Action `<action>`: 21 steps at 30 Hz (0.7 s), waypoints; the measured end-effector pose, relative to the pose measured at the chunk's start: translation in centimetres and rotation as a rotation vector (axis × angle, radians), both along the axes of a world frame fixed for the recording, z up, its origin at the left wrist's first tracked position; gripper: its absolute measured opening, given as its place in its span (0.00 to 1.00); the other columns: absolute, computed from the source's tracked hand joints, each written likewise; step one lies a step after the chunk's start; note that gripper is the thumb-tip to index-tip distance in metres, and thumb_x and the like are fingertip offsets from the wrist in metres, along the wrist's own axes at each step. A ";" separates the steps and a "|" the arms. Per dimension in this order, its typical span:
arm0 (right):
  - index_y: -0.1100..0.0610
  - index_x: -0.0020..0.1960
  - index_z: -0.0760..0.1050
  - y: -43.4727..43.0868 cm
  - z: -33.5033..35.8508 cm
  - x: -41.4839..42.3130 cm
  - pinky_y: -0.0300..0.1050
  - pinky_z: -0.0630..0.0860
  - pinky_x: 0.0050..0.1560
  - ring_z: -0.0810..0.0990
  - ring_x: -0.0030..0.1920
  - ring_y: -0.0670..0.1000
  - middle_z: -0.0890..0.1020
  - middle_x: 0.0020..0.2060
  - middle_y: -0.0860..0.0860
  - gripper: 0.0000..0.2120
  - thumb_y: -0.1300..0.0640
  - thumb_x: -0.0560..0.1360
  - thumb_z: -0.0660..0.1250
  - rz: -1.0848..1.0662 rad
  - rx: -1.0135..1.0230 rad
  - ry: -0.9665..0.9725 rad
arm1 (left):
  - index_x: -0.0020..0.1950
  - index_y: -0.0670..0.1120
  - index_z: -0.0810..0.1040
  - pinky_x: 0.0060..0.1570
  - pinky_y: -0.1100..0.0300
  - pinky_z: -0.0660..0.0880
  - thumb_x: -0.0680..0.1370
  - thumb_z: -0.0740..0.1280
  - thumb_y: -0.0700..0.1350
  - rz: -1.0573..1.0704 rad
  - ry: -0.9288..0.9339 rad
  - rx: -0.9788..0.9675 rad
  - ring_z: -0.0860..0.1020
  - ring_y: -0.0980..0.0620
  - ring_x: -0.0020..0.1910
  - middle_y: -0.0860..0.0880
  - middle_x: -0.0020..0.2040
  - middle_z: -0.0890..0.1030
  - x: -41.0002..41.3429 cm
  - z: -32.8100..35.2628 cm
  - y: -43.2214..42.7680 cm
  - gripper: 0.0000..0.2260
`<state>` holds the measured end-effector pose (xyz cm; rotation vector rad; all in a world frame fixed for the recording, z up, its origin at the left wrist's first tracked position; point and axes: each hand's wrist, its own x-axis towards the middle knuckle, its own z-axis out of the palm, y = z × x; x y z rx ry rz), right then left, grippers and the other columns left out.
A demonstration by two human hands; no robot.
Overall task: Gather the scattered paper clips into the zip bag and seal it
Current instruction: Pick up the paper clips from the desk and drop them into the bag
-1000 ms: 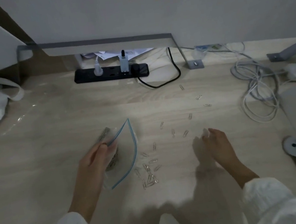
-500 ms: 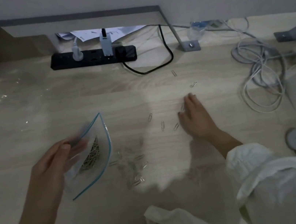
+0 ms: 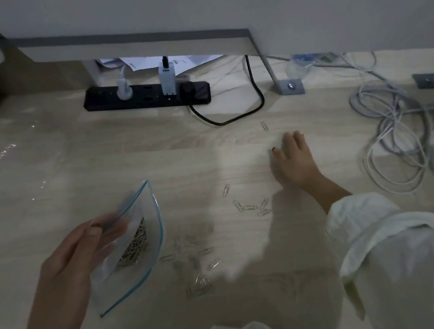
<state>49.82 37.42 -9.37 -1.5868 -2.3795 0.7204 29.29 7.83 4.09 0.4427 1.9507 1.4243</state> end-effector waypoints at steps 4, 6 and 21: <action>0.63 0.73 0.55 -6.2 0.3 -1.5 0.44 0.45 0.73 0.50 0.75 0.55 0.54 0.75 0.58 0.28 0.50 0.79 0.56 0.201 -0.053 0.000 | 0.54 0.45 0.79 0.55 0.66 0.73 0.80 0.56 0.41 0.019 -0.021 0.003 0.80 0.58 0.51 0.55 0.48 0.84 -0.5 0.0 0.0 0.13; 0.59 0.74 0.55 -8.1 0.1 -1.4 0.41 0.45 0.73 0.50 0.75 0.49 0.55 0.75 0.52 0.27 0.49 0.79 0.56 0.354 -0.019 0.055 | 0.54 0.44 0.79 0.53 0.69 0.73 0.80 0.56 0.41 0.025 -0.029 0.005 0.80 0.59 0.51 0.55 0.48 0.84 -0.7 0.2 0.0 0.13; 0.61 0.73 0.57 -7.4 -0.8 -4.8 0.51 0.48 0.74 0.51 0.75 0.57 0.56 0.74 0.57 0.27 0.47 0.79 0.51 0.365 -0.010 -0.060 | 0.54 0.45 0.80 0.59 0.60 0.74 0.80 0.57 0.41 0.029 -0.015 -0.024 0.81 0.55 0.53 0.51 0.48 0.85 -2.6 -0.3 -0.8 0.12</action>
